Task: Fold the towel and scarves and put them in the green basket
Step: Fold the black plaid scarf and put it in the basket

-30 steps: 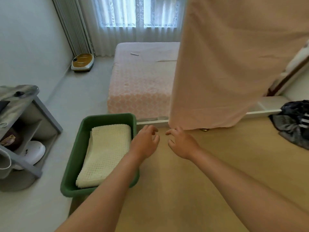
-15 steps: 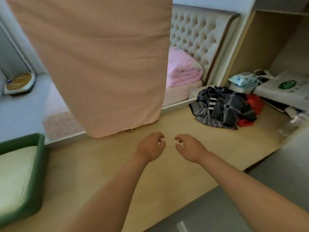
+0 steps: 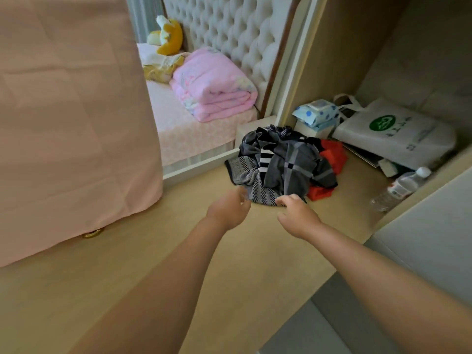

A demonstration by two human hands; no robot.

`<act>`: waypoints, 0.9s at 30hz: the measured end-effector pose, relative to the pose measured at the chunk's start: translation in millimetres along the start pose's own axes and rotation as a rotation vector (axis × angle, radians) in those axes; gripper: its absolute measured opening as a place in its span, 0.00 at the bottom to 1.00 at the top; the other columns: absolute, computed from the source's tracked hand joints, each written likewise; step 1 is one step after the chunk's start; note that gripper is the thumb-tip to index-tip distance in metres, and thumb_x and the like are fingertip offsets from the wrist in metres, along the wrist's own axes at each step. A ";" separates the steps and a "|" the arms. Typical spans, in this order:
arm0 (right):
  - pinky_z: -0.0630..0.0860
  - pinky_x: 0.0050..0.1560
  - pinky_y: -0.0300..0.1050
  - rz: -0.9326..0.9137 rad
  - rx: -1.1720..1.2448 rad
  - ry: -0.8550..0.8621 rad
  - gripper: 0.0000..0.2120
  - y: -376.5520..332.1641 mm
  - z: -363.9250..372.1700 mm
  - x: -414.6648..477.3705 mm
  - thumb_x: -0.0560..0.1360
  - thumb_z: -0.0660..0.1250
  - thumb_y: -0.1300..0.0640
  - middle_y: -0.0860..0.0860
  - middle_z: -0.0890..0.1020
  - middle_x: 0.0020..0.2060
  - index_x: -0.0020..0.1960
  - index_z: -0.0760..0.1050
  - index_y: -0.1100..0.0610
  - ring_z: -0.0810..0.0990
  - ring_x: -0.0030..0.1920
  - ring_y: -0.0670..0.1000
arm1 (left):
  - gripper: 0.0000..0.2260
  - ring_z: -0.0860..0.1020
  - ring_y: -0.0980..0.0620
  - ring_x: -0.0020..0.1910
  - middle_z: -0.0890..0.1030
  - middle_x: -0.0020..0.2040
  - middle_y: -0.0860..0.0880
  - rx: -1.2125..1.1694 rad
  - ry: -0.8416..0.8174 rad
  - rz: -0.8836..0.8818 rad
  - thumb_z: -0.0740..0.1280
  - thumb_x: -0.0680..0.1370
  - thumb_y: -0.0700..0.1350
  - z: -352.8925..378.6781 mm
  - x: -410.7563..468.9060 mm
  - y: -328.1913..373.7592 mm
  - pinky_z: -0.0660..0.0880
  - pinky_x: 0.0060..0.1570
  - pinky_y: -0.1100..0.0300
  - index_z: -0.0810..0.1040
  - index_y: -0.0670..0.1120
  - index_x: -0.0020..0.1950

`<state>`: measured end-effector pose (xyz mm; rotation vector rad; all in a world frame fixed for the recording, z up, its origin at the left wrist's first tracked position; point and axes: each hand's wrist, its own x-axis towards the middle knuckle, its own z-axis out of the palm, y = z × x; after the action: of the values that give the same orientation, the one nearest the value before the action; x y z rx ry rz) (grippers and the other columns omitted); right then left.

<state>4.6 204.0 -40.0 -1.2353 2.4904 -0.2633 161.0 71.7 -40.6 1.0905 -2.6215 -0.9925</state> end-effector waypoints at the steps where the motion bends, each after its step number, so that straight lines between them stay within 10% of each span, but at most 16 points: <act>1: 0.75 0.59 0.52 0.003 0.004 0.010 0.21 9.2 -4.2 14.0 0.77 0.61 0.54 0.52 0.70 0.66 0.69 0.70 0.49 0.75 0.62 0.56 | 0.17 0.77 0.45 0.59 0.78 0.62 0.50 -0.010 -0.016 -0.003 0.59 0.81 0.51 5.7 14.9 5.8 0.74 0.55 0.53 0.70 0.48 0.69; 7: 0.74 0.55 0.50 0.022 0.034 0.071 0.21 52.2 -26.3 93.2 0.79 0.62 0.56 0.52 0.62 0.71 0.72 0.67 0.51 0.75 0.61 0.58 | 0.14 0.76 0.44 0.52 0.78 0.57 0.46 -0.008 -0.059 0.025 0.60 0.79 0.49 43.8 99.1 30.6 0.73 0.46 0.54 0.72 0.46 0.63; 13: 0.77 0.45 0.50 0.040 -0.037 0.035 0.36 91.4 -33.4 170.1 0.81 0.61 0.56 0.49 0.38 0.79 0.80 0.44 0.44 0.78 0.59 0.60 | 0.29 0.67 0.45 0.71 0.64 0.76 0.48 0.077 -0.139 0.041 0.62 0.79 0.52 76.5 169.1 53.5 0.71 0.65 0.49 0.56 0.52 0.79; 16: 0.77 0.50 0.52 0.055 -0.033 0.022 0.41 109.8 -36.5 201.1 0.81 0.63 0.54 0.54 0.45 0.80 0.80 0.36 0.45 0.77 0.63 0.61 | 0.33 0.64 0.45 0.74 0.61 0.78 0.48 0.037 -0.139 0.014 0.63 0.79 0.52 93.1 199.5 61.6 0.69 0.66 0.47 0.52 0.51 0.80; 23: 0.78 0.52 0.53 -0.181 0.178 0.056 0.12 121.9 -48.8 212.9 0.75 0.65 0.56 0.50 0.80 0.52 0.57 0.79 0.51 0.79 0.53 0.55 | 0.42 0.68 0.46 0.68 0.65 0.74 0.48 -0.009 -0.005 0.083 0.71 0.74 0.49 108.6 221.7 74.3 0.74 0.59 0.47 0.47 0.57 0.80; 27: 0.75 0.53 0.53 -0.305 0.283 0.151 0.12 111.3 -57.1 196.6 0.68 0.65 0.51 0.45 0.77 0.45 0.50 0.79 0.47 0.77 0.51 0.52 | 0.17 0.79 0.48 0.50 0.80 0.52 0.52 -0.019 0.119 0.082 0.69 0.76 0.48 94.1 210.6 83.7 0.78 0.45 0.51 0.72 0.55 0.64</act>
<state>-209.1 115.0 -66.4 -1.5125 2.2710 -0.7834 -74.9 22.8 -87.2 0.9972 -2.5347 -0.9055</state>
